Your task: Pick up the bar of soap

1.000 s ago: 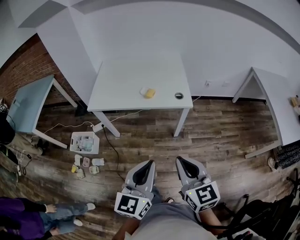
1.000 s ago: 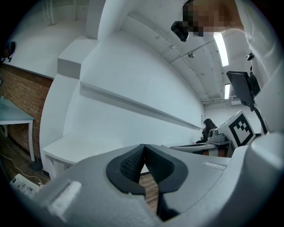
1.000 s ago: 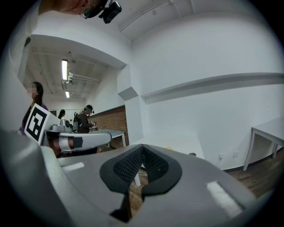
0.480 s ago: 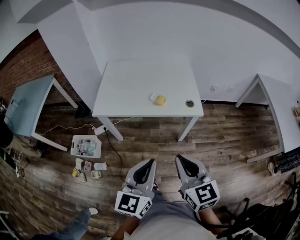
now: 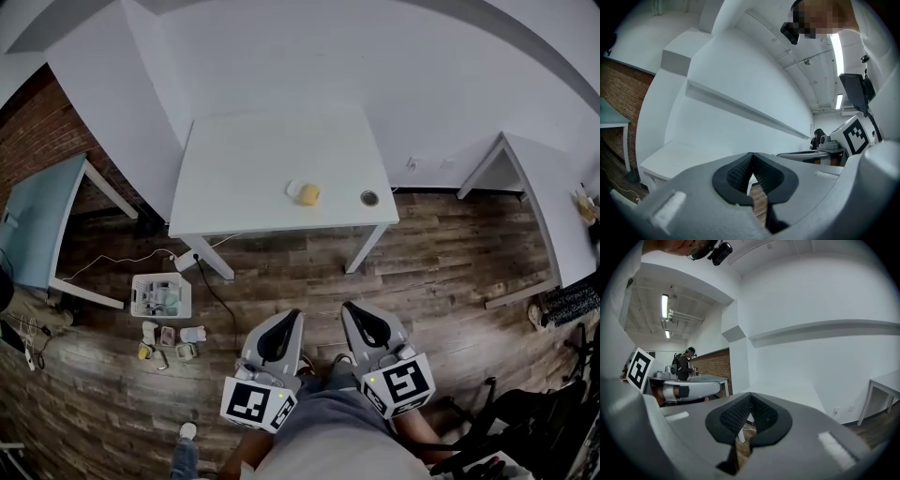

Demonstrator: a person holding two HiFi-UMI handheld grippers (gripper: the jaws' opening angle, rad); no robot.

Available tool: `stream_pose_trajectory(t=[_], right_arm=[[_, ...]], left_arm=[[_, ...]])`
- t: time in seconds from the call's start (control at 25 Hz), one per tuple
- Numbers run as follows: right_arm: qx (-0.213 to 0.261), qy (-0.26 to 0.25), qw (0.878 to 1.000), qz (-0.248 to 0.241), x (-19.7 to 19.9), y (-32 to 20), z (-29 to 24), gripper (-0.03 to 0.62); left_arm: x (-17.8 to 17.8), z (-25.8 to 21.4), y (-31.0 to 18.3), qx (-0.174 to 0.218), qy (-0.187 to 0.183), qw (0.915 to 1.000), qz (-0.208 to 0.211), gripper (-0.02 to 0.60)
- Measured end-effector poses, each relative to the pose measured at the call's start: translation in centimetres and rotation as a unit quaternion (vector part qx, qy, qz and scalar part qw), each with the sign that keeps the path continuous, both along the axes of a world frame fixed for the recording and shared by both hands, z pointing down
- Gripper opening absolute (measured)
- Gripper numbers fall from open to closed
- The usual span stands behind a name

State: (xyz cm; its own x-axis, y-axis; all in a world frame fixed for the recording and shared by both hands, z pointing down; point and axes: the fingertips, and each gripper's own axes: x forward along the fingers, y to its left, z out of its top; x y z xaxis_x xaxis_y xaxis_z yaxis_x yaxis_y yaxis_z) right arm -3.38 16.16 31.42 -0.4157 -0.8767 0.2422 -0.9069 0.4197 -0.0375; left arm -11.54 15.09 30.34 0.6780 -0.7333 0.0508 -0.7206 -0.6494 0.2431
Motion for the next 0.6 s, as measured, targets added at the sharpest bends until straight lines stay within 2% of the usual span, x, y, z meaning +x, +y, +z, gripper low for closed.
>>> stream_pose_trajectory(t=[0.36, 0.6], right_arm=[[0.004, -0.005, 1.0, 0.001, 0.4, -3.0, 0.3, 0.002], [-0.005, -0.01, 1.0, 0.006, 2.0, -6.8, 1.3, 0.002]], left_arm=[[1.0, 0.6, -2.6, 0.006, -0.021, 0.9997, 0.006, 0.002], [2.4, 1.4, -6.4, -0.006, -0.019, 0.9998, 0.004, 0.002]])
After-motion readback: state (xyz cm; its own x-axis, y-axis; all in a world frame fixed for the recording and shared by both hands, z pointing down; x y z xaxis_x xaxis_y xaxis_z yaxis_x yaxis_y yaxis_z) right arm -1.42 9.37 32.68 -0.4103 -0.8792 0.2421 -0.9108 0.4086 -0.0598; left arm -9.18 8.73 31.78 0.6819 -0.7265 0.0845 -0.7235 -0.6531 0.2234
